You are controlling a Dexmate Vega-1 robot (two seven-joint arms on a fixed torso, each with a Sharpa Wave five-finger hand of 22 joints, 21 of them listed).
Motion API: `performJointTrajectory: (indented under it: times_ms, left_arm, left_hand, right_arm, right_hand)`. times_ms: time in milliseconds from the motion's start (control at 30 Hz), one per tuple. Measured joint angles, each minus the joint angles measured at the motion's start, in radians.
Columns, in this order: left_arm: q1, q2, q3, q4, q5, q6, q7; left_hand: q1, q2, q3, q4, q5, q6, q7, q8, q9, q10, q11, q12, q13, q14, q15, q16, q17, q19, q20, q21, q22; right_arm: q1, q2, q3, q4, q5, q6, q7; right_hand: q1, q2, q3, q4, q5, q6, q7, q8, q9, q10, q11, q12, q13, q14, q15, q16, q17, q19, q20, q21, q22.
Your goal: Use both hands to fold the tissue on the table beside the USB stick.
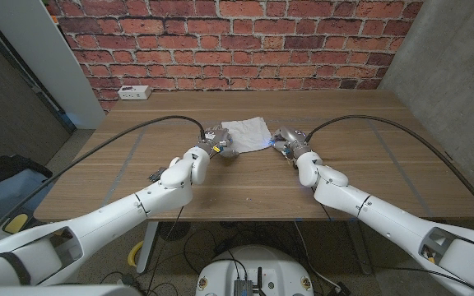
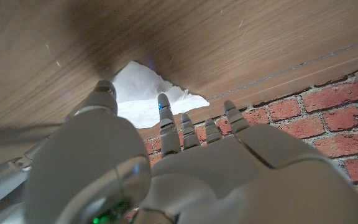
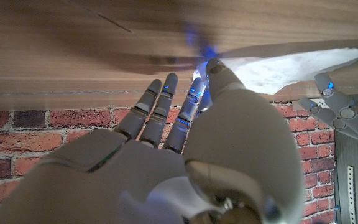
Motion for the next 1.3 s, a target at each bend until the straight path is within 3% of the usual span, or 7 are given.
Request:
performJointTrajectory:
  times_ms: [167,400,667,833,933,1133,1300]
  left_arm:
    - [0.001,0.000,0.002,0.001,0.016,-0.010,0.002]
    - [0.018,-0.001,-0.006,0.002,0.034,-0.033,0.038]
    - [0.036,-0.011,-0.017,0.007,0.050,-0.052,0.083]
    - [0.043,-0.021,-0.020,0.017,0.057,-0.060,0.102]
    - [0.044,-0.028,-0.019,0.026,0.067,-0.060,0.109]
    - [0.044,-0.043,-0.010,0.042,0.094,-0.050,0.123]
    - [0.044,-0.050,-0.006,0.050,0.110,-0.038,0.137]
  left_hand:
    - [0.011,-0.010,-0.007,-0.007,0.007,0.015,-0.060,0.010,-0.016,0.011,-0.011,0.008,0.000,0.017,-0.006,0.004,0.000,0.012,0.004,0.000,0.000]
    - [0.030,-0.005,-0.006,-0.016,0.016,0.033,-0.077,0.018,-0.025,0.003,-0.019,0.008,0.000,0.027,-0.006,0.011,0.000,0.013,0.002,0.004,0.000]
    - [0.073,-0.026,-0.023,-0.046,0.022,-0.029,0.063,0.029,-0.010,-0.047,-0.007,0.004,0.006,0.040,-0.007,0.011,0.003,0.026,0.004,0.004,0.000]
    - [0.081,-0.025,-0.027,-0.050,0.022,-0.083,0.086,0.034,0.006,-0.073,0.005,0.000,0.012,0.032,0.000,0.011,0.003,0.026,0.004,0.004,0.000]
    - [0.114,0.008,-0.019,-0.058,0.022,-0.085,0.079,0.051,0.016,-0.073,0.005,0.002,0.016,0.032,0.000,0.011,0.003,0.026,0.004,0.004,0.000]
    - [0.282,0.117,0.062,-0.092,0.007,-0.002,0.028,0.141,0.055,-0.005,-0.017,0.030,0.021,0.083,-0.011,0.015,0.001,0.084,-0.004,0.027,0.000]
    - [0.321,0.135,0.073,-0.093,0.007,0.125,0.001,0.209,0.063,0.060,-0.030,0.046,0.019,0.124,-0.031,0.017,0.000,0.112,-0.012,0.038,0.000]
  right_arm:
    - [-0.023,0.005,0.041,-0.015,0.061,0.037,-0.016]
    - [-0.040,0.005,0.075,-0.038,0.118,0.071,-0.022]
    - [-0.054,0.010,0.117,-0.062,0.198,0.113,-0.016]
    - [-0.058,0.013,0.133,-0.067,0.233,0.130,-0.012]
    - [-0.061,0.015,0.141,-0.071,0.252,0.141,-0.010]
    - [-0.064,0.017,0.153,-0.075,0.280,0.155,-0.011]
    - [-0.065,0.019,0.161,-0.079,0.293,0.162,-0.020]
  right_hand:
    - [0.012,0.001,0.011,-0.011,0.000,0.005,0.012,0.000,0.000,0.005,0.005,0.008,0.004,0.000,0.000,-0.011,0.000,-0.004,0.004,0.000,0.000]
    - [0.019,-0.006,0.024,-0.015,-0.008,0.011,0.029,0.000,0.004,0.016,0.005,0.019,0.006,0.008,-0.001,-0.025,-0.006,-0.009,0.009,-0.005,0.000]
    - [0.030,-0.006,0.038,-0.021,-0.015,0.004,0.036,0.009,0.019,0.027,0.016,0.030,0.008,0.020,-0.002,-0.034,-0.010,-0.017,0.016,-0.005,0.000]
    - [0.033,-0.009,0.038,-0.021,-0.023,0.004,0.036,0.009,0.024,0.035,0.018,0.038,0.013,0.020,-0.002,-0.034,0.003,-0.026,0.018,-0.012,0.000]
    - [0.033,-0.009,0.038,-0.021,-0.030,0.004,0.036,0.009,0.025,0.035,0.018,0.038,0.013,0.020,-0.002,-0.027,0.010,-0.025,0.018,-0.012,0.000]
    - [0.037,-0.013,0.042,-0.017,-0.030,0.004,0.036,0.009,0.027,0.035,0.018,0.042,0.013,0.020,-0.002,-0.021,0.017,-0.025,0.018,-0.012,0.000]
    - [0.037,-0.013,0.042,-0.017,-0.037,0.000,0.039,0.009,0.031,0.035,0.018,0.042,0.015,0.020,-0.002,-0.020,0.024,-0.029,0.022,-0.012,0.000]
